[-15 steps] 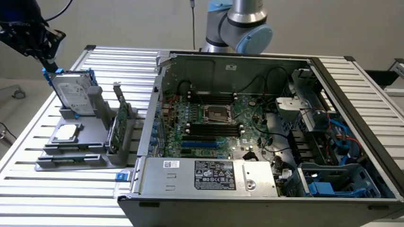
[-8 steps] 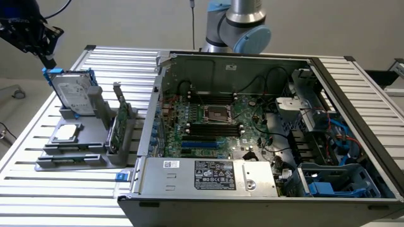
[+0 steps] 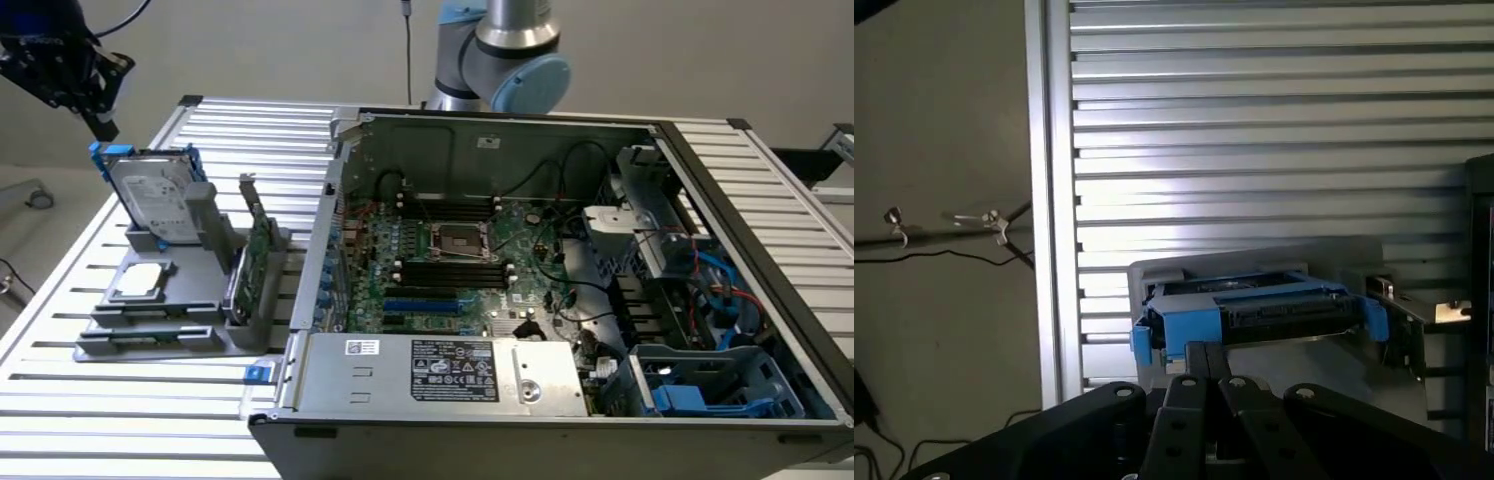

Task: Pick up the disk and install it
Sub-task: 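Reach for the disk, then pick up the disk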

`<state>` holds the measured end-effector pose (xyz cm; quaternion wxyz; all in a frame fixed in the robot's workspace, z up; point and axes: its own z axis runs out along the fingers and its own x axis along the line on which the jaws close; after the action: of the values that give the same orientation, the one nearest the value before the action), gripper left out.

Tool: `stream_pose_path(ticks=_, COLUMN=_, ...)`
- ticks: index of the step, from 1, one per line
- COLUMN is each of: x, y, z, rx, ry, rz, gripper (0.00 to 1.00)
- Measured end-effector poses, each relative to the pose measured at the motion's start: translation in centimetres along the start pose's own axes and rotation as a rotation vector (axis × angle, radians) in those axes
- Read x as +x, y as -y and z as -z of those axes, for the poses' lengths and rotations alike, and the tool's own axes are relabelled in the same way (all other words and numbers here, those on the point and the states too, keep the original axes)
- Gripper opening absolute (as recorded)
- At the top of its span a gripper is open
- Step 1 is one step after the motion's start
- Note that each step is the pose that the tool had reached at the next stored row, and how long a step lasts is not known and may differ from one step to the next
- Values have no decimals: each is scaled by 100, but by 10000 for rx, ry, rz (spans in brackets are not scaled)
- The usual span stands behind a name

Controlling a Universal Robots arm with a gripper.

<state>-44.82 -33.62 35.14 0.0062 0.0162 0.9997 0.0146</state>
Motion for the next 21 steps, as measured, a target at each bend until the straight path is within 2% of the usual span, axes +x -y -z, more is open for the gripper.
stream_pose_path(ticks=3, x=5, y=-52, z=-3, rx=10, ry=0, rz=65, gripper=11)
stream_pose_path(ticks=21, x=5, y=-52, z=-3, rx=9, ry=-6, rz=277, gripper=11)
